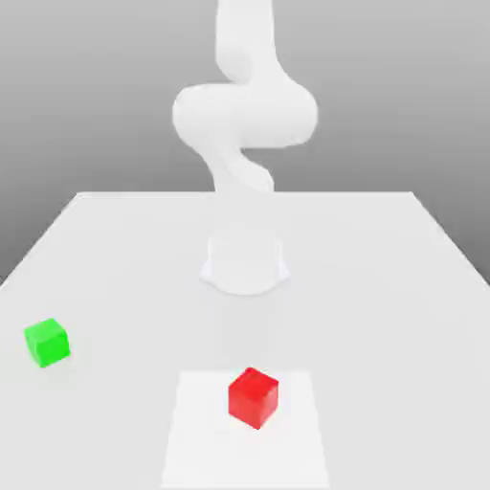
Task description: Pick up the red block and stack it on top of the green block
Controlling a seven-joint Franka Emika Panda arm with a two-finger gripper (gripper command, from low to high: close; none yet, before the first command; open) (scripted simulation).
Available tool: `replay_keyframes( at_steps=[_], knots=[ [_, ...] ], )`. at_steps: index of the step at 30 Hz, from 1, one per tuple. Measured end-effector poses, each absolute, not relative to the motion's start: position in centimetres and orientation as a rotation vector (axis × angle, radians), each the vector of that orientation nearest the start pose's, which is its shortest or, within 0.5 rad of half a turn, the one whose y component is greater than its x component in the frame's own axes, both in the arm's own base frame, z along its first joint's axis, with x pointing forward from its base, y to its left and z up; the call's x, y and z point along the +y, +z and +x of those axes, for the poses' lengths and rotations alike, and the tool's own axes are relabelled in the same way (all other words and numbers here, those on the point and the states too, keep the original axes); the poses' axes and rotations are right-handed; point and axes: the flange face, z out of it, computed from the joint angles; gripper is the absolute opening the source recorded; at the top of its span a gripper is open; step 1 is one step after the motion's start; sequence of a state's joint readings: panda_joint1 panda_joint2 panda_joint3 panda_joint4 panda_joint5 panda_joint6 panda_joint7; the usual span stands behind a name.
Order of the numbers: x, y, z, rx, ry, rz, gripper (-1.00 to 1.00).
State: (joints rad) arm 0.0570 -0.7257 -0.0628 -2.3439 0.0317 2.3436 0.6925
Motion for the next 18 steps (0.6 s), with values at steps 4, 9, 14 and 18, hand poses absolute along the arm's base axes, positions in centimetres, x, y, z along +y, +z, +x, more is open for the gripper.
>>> replay_keyframes(
  at_steps=[4, 9, 14, 18],
  knots=[
    [-1.3, 58.4, 41.7, 0.768, -0.744, -2.630, 0.00],
    [-0.3, 48.0, 44.5, 0.553, -0.544, -2.765, 0.00],
    [1.1, 37.9, 44.5, 0.323, -0.358, -2.891, 0.00],
    [1.8, 30.7, 43.0, 0.127, -0.222, -2.984, 0.00]
  ],
)
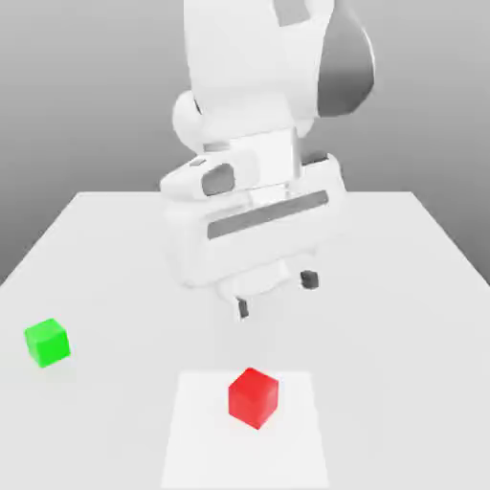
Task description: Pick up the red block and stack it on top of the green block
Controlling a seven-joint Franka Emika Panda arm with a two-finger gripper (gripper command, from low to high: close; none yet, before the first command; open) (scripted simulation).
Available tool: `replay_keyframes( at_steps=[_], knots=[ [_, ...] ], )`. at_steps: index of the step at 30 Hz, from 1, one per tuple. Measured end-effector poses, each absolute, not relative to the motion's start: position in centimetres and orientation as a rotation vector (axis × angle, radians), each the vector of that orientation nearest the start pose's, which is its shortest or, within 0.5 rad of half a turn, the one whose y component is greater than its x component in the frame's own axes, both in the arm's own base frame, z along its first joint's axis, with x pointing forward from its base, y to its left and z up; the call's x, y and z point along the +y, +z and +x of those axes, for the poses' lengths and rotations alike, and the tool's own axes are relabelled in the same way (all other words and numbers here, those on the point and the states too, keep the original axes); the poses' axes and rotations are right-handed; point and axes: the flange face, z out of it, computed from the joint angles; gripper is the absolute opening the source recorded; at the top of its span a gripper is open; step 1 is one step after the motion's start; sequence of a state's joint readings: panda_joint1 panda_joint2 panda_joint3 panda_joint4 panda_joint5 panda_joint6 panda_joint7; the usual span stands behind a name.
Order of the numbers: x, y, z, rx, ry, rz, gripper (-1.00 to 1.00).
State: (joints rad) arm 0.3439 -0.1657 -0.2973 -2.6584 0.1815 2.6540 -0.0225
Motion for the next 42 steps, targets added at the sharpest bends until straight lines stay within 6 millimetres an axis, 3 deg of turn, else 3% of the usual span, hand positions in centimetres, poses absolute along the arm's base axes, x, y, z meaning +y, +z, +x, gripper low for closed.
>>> replay_keyframes(
  at_steps=[4, 7, 22, 23, 30, 42],
  knots=[
    [1.8, 24.8, 40.5, -0.082, -0.096, -3.069, 0.00],
    [1.1, 21.7, 38.6, -0.222, -0.021, -3.121, 0.00],
    [1.1, 15.1, 38.4, -0.270, -0.010, -3.135, 0.00],
    [1.1, 14.6, 38.2, -0.267, -0.005, -3.133, -1.00],
    [1.2, 14.4, 38.2, -0.267, -0.001, -3.132, -1.00],
    [1.1, 19.9, 38.6, -0.270, -0.020, -3.137, -1.00]
  ],
)
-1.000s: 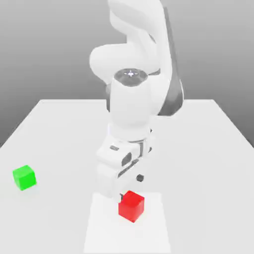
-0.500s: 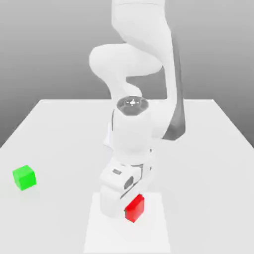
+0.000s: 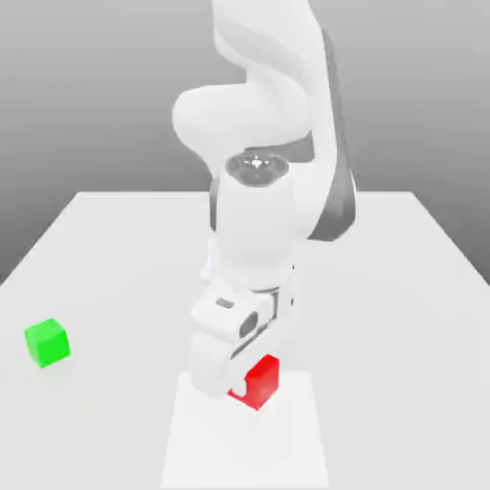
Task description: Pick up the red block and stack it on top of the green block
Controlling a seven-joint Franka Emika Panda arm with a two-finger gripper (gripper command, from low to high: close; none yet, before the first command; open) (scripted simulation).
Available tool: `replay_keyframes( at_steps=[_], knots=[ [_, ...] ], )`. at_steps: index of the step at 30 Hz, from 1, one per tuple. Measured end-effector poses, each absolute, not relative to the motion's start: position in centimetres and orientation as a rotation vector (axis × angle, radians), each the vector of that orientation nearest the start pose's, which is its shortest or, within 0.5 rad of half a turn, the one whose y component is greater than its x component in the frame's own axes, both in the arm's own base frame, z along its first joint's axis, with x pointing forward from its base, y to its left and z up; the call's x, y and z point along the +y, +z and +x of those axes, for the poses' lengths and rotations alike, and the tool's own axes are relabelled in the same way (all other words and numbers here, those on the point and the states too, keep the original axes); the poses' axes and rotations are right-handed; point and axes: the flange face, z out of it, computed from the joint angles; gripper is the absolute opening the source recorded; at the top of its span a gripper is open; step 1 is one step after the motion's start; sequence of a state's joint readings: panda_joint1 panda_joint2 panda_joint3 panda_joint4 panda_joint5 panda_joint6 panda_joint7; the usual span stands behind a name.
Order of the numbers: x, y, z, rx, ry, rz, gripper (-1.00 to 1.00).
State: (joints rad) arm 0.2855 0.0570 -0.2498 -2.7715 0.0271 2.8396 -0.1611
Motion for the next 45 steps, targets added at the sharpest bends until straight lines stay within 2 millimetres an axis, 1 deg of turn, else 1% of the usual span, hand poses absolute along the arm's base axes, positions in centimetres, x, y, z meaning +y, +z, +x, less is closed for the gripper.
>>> replay_keyframes(
  at_steps=[4, 6, 7, 8, 9, 10, 11, 14, 17, 19, 22, 24, 25, 27, 34, 38, 41, 45],
  knots=[
    [0.9, 20.9, 38.2, -0.255, -0.002, -3.132, -1.00],
    [0.2, 21.3, 38.3, -0.213, 0.000, -3.133, -1.00],
    [-0.6, 21.5, 38.4, -0.171, -0.001, -3.134, -1.00],
    [-2.3, 21.7, 38.4, -0.093, -0.001, -3.137, -1.00],
    [-5.2, 21.9, 38.2, 0.033, -0.002, -3.137, -1.00],
    [-8.7, 22.1, 37.8, 0.187, -0.003, -3.131, -1.00],
    [-11.5, 22.3, 37.2, 0.311, -0.004, -3.121, -1.00],
    [-16.2, 22.9, 35.8, 0.530, -0.005, -3.090, -1.00],
    [-21.1, 23.4, 33.5, 0.762, -0.006, -3.042, -1.00],
    [-24.1, 23.8, 31.7, 0.914, -0.005, -3.000, -1.00],
    [-28.4, 24.2, 28.4, 1.136, -0.003, -2.925, -1.00],
    [-30.9, 24.5, 25.9, 1.279, 0.000, -2.867, -1.00],
    [-31.8, 24.6, 24.9, 1.333, -0.001, -2.843, -1.00],
    [-32.4, 24.5, 24.4, 1.365, -0.009, -2.829, -1.00],
    [-32.8, 23.6, 24.5, 1.374, -0.041, -2.824, -1.00],
    [-33.1, 22.8, 24.3, 1.389, -0.048, -2.815, -1.00],
    [-32.8, 22.0, 24.7, 1.373, -0.048, -2.821, -1.00],
    [-32.8, 20.7, 24.6, 1.373, -0.040, -2.820, -1.00]
  ],
)
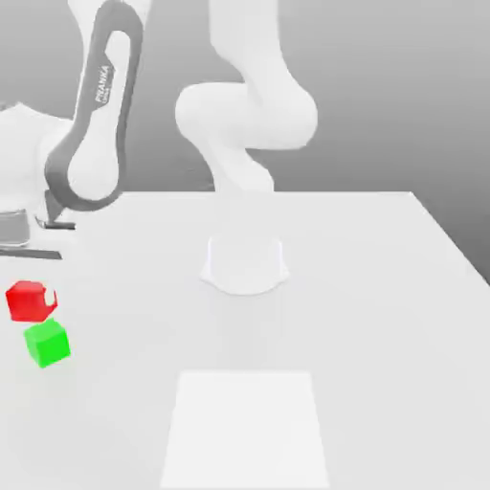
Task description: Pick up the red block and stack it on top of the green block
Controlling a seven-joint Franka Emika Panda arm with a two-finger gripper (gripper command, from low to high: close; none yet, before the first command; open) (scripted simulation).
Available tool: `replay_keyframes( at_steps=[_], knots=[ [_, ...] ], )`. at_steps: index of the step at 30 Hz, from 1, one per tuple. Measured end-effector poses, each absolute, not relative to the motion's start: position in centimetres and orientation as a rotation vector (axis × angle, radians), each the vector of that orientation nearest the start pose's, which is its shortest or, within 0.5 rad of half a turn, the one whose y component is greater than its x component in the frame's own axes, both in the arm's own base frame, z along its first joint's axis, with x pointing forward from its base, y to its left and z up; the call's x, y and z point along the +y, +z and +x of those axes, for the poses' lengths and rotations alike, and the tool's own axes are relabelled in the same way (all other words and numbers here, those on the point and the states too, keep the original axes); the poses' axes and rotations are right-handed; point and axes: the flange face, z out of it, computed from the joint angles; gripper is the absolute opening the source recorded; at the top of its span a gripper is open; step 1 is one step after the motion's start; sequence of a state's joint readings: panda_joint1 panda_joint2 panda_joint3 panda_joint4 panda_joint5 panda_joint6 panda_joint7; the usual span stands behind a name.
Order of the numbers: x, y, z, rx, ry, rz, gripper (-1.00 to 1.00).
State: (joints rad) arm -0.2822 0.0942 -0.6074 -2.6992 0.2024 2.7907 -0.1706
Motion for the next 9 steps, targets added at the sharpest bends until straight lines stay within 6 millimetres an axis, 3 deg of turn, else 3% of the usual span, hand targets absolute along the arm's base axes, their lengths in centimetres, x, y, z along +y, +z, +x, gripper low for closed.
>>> replay_keyframes(
  at_steps=[7, 8, 9],
  knots=[
    [-32.5, 18.1, 24.3, 1.369, -0.005, -2.825, -1.00],
    [-32.4, 17.9, 24.3, 1.368, -0.002, -2.826, 1.00],
    [-32.4, 17.9, 24.3, 1.368, -0.002, -2.826, 1.00]
  ],
)
